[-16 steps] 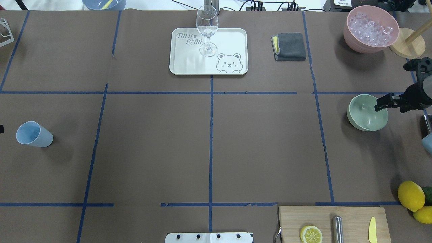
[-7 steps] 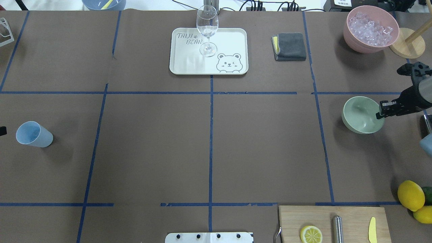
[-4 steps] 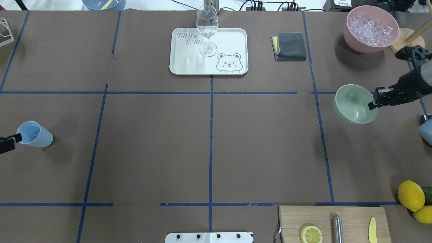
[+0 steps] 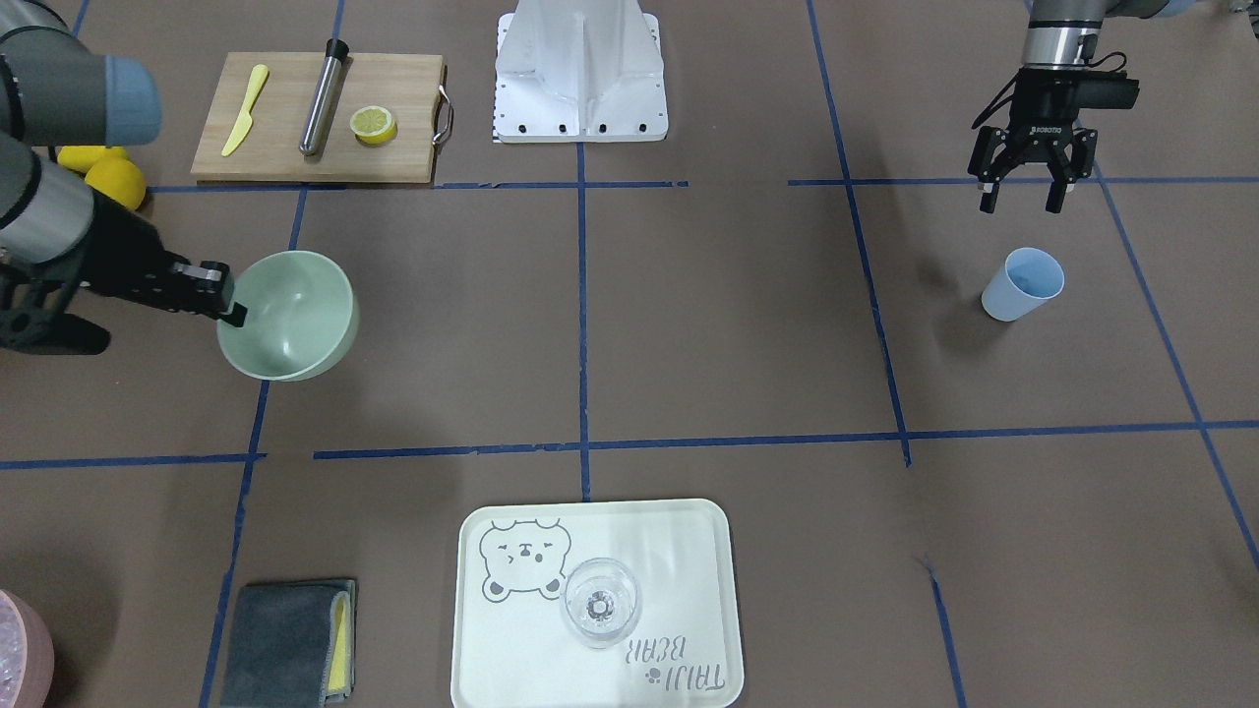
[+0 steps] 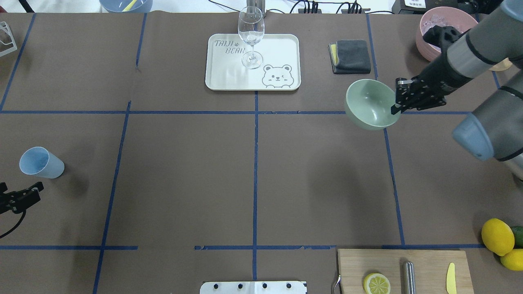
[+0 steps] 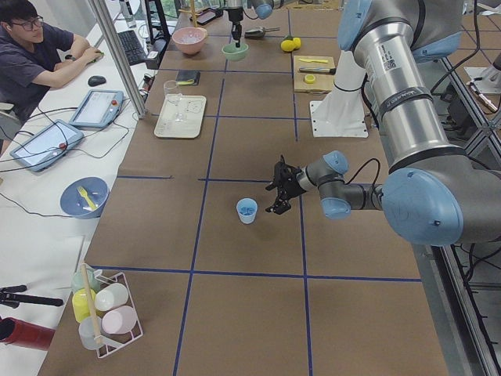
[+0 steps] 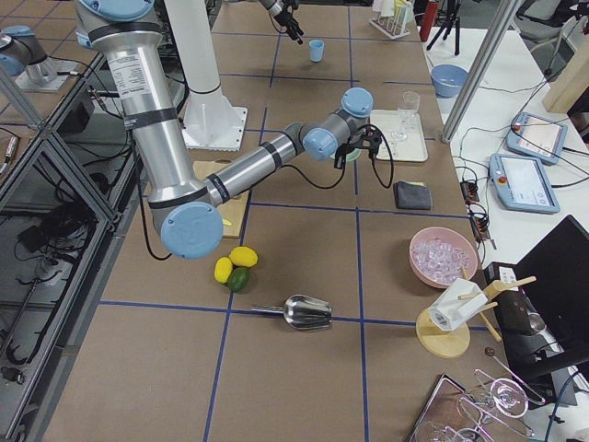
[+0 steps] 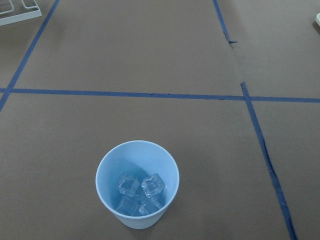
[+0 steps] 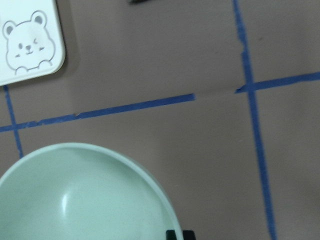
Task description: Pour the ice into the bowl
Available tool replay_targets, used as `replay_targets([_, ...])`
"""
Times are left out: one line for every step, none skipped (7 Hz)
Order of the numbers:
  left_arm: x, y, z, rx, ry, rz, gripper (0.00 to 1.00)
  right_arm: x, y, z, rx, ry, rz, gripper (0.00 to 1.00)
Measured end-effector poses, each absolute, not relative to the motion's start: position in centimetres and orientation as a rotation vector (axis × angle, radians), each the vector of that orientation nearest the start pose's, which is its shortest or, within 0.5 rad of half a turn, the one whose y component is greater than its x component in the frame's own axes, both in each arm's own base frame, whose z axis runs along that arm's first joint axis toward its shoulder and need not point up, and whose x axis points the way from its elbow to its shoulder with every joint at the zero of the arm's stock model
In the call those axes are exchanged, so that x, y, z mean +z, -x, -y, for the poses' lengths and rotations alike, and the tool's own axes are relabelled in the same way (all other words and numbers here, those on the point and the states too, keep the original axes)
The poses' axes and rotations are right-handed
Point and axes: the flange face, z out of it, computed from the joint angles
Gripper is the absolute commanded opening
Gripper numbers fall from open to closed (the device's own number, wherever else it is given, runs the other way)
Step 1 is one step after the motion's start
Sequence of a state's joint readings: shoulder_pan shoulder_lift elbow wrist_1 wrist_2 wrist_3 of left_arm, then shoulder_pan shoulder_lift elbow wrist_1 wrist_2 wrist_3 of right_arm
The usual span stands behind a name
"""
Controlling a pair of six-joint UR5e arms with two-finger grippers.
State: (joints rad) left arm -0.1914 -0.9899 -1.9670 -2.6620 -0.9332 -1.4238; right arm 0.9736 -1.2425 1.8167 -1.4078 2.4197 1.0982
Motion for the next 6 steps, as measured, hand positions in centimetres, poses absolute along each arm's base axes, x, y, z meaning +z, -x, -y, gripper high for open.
replay_targets([57.4,-23.8,24.3,-0.343,-0.777,-0.734,1.0,30.1,32.4,50.6,0.154,0.165,1.05,0.0])
replay_targets([58.6,-24.9,24.7,-0.356,-0.814,-0.717,1.0,27.1,36.5,49.4,0.165,0.168,1.043,0.0])
replay_targets([59.9,-26.3,25.0,-0.367,-0.842,-0.709,1.0,24.4,39.8,48.3,0.172,0.166,1.034,0.0])
replay_targets([60.9,-27.5,25.4,-0.379,-0.868,-0.704,1.0,22.0,42.6,47.6,0.18,0.167,1.022,0.0])
replay_targets([61.3,-28.3,25.7,-0.393,-0.895,-0.7,1.0,19.7,45.5,47.4,0.194,0.168,1.012,0.0])
replay_targets([61.4,-29.0,26.0,-0.408,-0.92,-0.699,1.0,17.6,48.7,47.7,0.208,0.167,0.998,0.0])
